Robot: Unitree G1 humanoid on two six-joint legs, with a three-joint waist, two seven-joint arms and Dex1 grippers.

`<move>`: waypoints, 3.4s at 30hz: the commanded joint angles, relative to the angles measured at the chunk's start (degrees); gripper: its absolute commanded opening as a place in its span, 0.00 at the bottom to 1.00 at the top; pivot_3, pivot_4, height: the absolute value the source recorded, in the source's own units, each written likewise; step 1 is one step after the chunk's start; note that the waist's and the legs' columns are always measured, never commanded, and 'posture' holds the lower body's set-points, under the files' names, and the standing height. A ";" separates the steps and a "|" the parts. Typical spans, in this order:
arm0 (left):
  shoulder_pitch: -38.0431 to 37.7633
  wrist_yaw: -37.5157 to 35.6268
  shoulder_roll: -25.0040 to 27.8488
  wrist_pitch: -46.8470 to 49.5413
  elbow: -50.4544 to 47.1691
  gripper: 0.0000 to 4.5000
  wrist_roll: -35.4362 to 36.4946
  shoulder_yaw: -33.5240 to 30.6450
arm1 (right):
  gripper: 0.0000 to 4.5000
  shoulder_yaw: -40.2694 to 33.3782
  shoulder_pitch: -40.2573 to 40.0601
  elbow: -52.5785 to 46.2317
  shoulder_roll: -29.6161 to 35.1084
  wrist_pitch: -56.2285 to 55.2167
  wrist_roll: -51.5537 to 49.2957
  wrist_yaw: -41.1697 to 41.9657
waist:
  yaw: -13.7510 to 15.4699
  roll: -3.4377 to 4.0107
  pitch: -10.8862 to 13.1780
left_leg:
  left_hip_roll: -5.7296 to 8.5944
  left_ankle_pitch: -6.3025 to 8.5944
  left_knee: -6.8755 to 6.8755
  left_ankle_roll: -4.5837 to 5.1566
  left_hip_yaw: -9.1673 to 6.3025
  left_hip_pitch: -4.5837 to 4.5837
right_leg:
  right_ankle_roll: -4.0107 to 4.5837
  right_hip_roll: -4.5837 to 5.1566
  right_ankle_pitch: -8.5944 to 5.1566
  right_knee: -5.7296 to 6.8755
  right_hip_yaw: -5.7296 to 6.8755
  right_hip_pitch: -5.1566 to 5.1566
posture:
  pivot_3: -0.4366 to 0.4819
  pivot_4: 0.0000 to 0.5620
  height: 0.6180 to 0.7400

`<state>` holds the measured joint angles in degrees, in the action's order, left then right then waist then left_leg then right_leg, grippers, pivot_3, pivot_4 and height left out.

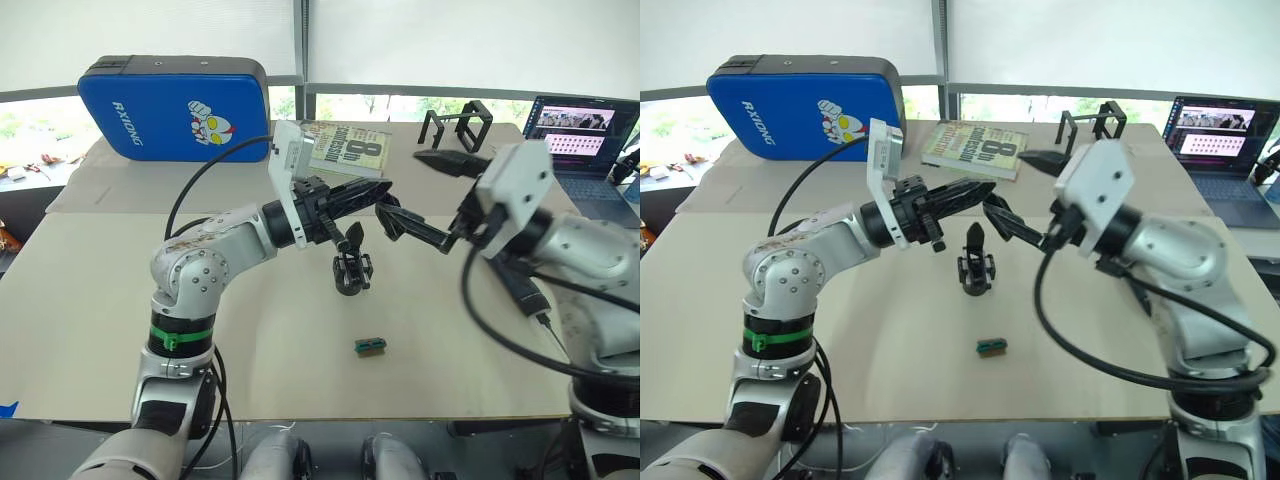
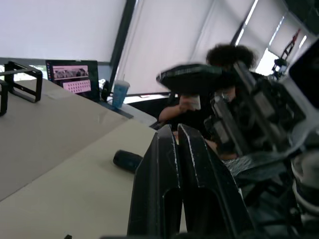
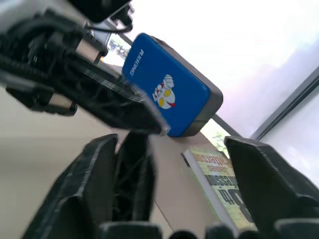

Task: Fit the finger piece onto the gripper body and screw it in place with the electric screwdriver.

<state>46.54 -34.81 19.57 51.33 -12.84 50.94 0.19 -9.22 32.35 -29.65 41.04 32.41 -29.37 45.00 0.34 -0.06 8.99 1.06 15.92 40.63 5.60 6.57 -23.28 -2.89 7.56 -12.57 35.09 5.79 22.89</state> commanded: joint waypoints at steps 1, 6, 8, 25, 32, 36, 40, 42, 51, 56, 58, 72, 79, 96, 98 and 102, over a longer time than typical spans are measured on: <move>4.22 -16.17 8.18 -1.74 -0.82 0.00 -0.73 2.57 | 0.94 -6.56 7.33 4.94 5.33 20.04 -24.23 5.34 | -0.34 0.02 0.03 | -0.01 0.00 0.01 0.00 0.02 -0.02 | 0.02 0.00 0.00 0.04 -0.04 0.05 | 0.48 0.27 1.00; 7.44 -26.99 12.47 -0.67 3.56 0.00 0.22 3.97 | 0.94 -2.89 11.41 12.84 9.77 31.71 -34.94 12.80 | -0.26 0.01 0.02 | -0.08 0.01 -0.05 0.01 -0.02 -0.01 | 0.15 0.02 -0.02 -0.01 -0.03 0.07 | 0.48 0.27 1.00; 8.08 -29.30 12.90 0.48 4.59 0.00 0.61 4.31 | 0.94 0.15 12.50 14.61 8.97 33.83 -35.62 14.34 | -0.28 0.01 0.03 | -0.05 0.01 -0.04 0.02 0.01 -0.09 | 0.14 0.07 -0.02 0.04 -0.12 0.16 | 0.48 0.27 1.00; 8.71 -30.89 11.94 0.04 6.23 0.00 -1.81 4.78 | 0.60 10.58 13.44 14.85 5.11 26.04 -24.18 20.04 | 0.18 -0.01 0.04 | -0.02 0.00 0.04 0.03 0.00 -0.28 | 0.06 0.10 0.02 0.08 -0.10 0.30 | 0.48 0.27 1.00; 8.86 -31.64 11.90 -0.34 6.46 0.00 -2.62 5.17 | 0.26 10.31 13.97 15.30 4.52 25.34 -22.93 21.22 | 0.17 -0.01 0.04 | -0.03 0.00 0.04 0.03 0.00 -0.28 | 0.06 0.09 0.02 0.08 -0.09 0.29 | 0.48 0.27 1.00; 9.02 -31.87 11.78 -0.67 7.21 0.00 -3.71 5.41 | 0.07 10.69 12.95 14.42 4.79 23.33 -20.73 22.30 | 0.18 -0.01 0.04 | -0.02 0.00 0.05 0.03 0.00 -0.28 | 0.06 0.09 0.02 0.07 -0.08 0.28 | 0.48 0.27 1.00; 8.57 -32.45 12.43 -0.34 7.46 0.00 -5.24 6.34 | 0.07 10.82 12.16 14.12 4.26 21.18 -18.85 22.38 | 0.16 -0.01 0.04 | -0.02 0.00 0.05 0.03 0.00 -0.27 | 0.05 0.09 0.02 0.08 -0.07 0.28 | 0.48 0.27 1.00; 7.15 -35.99 14.61 -0.27 6.38 0.15 -5.19 7.07 | 0.07 11.22 11.11 13.77 4.35 19.26 -17.48 22.88 | 0.06 -0.01 0.04 | -0.02 0.00 0.05 0.03 0.01 -0.27 | 0.06 0.08 0.02 0.08 -0.07 0.29 | 0.48 0.27 1.00; -4.00 -43.66 20.64 -22.79 15.05 1.00 -22.30 11.79 | 0.07 11.24 2.24 13.54 4.65 7.83 -9.59 24.22 | -0.08 0.00 0.04 | -0.03 0.00 0.05 0.01 0.04 -0.23 | 0.06 0.03 0.01 0.07 -0.07 0.27 | 0.48 0.27 1.00; -4.60 -40.64 15.18 -40.12 29.02 1.00 -34.84 15.87 | 0.07 11.34 0.06 14.32 4.01 4.28 -6.94 23.88 | 0.41 -0.01 0.04 | 0.00 0.01 0.07 0.01 0.02 -0.29 | 0.07 0.09 0.02 0.03 -0.04 0.29 | 0.48 0.27 1.00; -3.48 -39.24 12.35 -43.92 34.40 1.00 -38.17 16.97 | 0.07 11.36 -0.15 14.61 3.69 3.73 -6.51 23.67 | 0.38 -0.01 0.04 | 0.00 0.01 0.10 0.02 0.01 -0.35 | 0.07 0.10 0.02 0.04 -0.01 0.31 | 0.48 0.27 1.00; 5.03 -29.82 -5.66 -59.50 62.55 1.00 -47.52 16.27 | 0.07 11.86 -1.11 18.55 0.19 -3.41 -2.94 23.69 | 0.34 -0.05 0.06 | -0.01 0.04 0.19 0.12 -0.03 -0.50 | 0.06 0.15 0.04 0.10 0.09 0.38 | 0.48 0.27 1.00; 7.90 -30.13 -8.44 -64.96 70.24 0.72 -49.00 14.91 | 0.07 12.94 1.48 26.75 -3.52 -11.29 -0.35 27.94 | 0.35 -0.06 0.06 | 0.05 0.07 0.25 0.20 -0.03 -0.51 | 0.02 0.25 0.06 0.13 0.12 0.38 | 0.48 0.27 1.00; 10.42 -33.25 -9.31 -69.84 76.05 0.51 -52.03 13.17 | 0.07 15.49 10.85 48.18 -12.85 -21.95 6.16 35.37 | -0.04 -0.05 0.06 | 0.14 0.09 0.26 0.27 -0.03 -0.53 | -0.05 0.38 0.10 0.54 0.16 0.42 | 0.48 0.27 1.00; 10.40 -33.43 -9.36 -69.77 75.81 0.51 -52.14 12.93 | 0.07 15.57 10.69 49.34 -13.04 -22.70 6.80 35.94 | -0.10 -0.05 0.06 | 0.14 0.09 0.27 0.27 -0.03 -0.53 | -0.06 0.38 0.10 0.55 0.17 0.42 | 0.48 0.27 1.00; 10.44 -33.57 -9.39 -69.73 75.58 0.51 -52.24 12.56 | 0.07 15.82 10.79 51.88 -13.42 -23.94 8.13 36.27 | -0.19 -0.05 0.05 | 0.14 0.09 0.28 0.27 -0.02 -0.52 | -0.06 0.38 0.09 0.57 0.16 0.43 | 0.48 0.27 1.00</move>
<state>55.93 -67.32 10.59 -17.30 63.85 -1.32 13.31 6.91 42.28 21.77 27.58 9.94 -21.90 80.91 0.15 -0.11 9.04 1.20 16.01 40.91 5.86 6.55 -23.81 -2.95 7.94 -12.48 35.66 5.96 23.32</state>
